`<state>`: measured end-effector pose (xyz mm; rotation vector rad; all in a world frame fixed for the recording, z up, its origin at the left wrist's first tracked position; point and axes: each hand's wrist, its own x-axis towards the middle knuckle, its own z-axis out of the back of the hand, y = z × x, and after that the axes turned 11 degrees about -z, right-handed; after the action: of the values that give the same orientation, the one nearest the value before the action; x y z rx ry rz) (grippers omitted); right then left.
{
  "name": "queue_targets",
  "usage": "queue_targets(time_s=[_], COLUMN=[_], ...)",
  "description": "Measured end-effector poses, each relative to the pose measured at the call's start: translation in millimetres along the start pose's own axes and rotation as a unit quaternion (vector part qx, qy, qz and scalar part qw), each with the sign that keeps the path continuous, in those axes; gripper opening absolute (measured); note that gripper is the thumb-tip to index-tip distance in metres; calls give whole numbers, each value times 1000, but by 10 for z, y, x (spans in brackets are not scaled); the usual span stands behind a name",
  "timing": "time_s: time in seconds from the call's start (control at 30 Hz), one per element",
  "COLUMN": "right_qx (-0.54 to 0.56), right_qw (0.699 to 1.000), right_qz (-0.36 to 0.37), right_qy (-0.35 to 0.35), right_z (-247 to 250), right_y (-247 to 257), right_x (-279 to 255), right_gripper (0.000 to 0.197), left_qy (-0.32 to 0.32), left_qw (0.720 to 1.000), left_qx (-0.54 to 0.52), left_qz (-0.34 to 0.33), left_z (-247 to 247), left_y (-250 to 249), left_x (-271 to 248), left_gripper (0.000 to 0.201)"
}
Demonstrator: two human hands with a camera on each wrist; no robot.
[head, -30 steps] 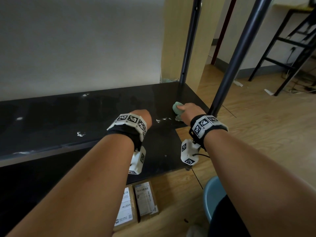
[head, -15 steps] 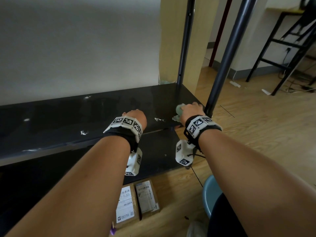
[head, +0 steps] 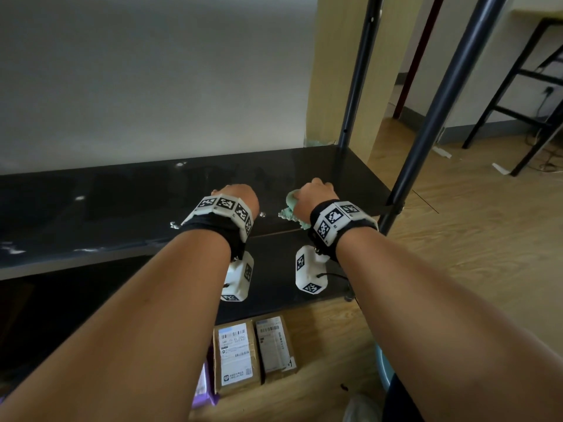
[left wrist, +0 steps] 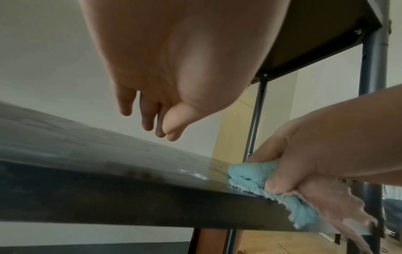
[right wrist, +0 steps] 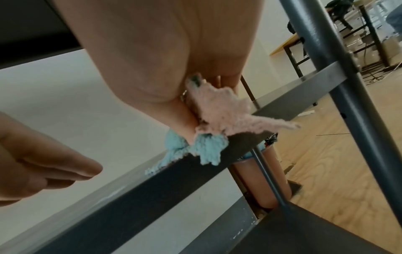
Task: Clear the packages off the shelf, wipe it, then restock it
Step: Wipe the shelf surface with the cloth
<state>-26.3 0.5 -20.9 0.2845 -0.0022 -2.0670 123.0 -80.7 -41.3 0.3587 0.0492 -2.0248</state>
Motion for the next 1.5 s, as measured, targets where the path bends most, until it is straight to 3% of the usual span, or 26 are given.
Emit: queue_targets(time_s=[0.17, 0.37, 0.5, 0.6, 0.7, 0.83, 1.0, 1.07, 1.13, 1.23, 1.3, 1.5], right_qx=[-13, 66, -92, -120, -85, 24, 51, 104, 118, 72, 22, -75], right_qw=[999, 997, 996, 993, 996, 999, 995, 991, 993, 995, 995, 997], right_qz=[36, 25, -18, -20, 5, 37, 84, 66, 14, -72, -92, -2], right_qy=[15, 17, -9, 3, 13, -3, 28, 44, 18, -3, 10, -8], right_z=[-65, 162, 264, 252, 182, 61, 129, 227, 330, 352, 284, 208], right_y=[317, 243, -26, 0, 98, 275, 426, 374, 294, 229, 258, 503], right_x=[-81, -94, -22, -43, -57, -123, 15, 129, 226, 421, 542, 557], right_gripper=[36, 40, 44, 45, 44, 39, 32, 28, 28, 41, 42, 42], left_qy=[-6, -35, -36, -33, -35, -54, -53, -52, -52, -51, -45, -9], left_qw=[998, 997, 995, 994, 991, 993, 996, 997, 997, 996, 997, 997], left_qx=[-43, -72, -89, -103, -126, -107, -69, -60, -54, -57, -59, -73], left_qz=[35, 17, 8, -4, -10, -7, -14, -20, -30, -35, -34, -40], left_z=[-107, -95, -137, -180, -164, -142, -90, -64, -27, 36, 76, 65], left_y=[212, 289, 361, 390, 376, 363, 279, 242, 211, 186, 203, 339], left_x=[-38, -176, -126, -68, -50, -37, -43, -25, 7, 60, 88, 218], left_gripper=[51, 35, 33, 26, 16, 32, 34, 34, 34, 28, 25, 22])
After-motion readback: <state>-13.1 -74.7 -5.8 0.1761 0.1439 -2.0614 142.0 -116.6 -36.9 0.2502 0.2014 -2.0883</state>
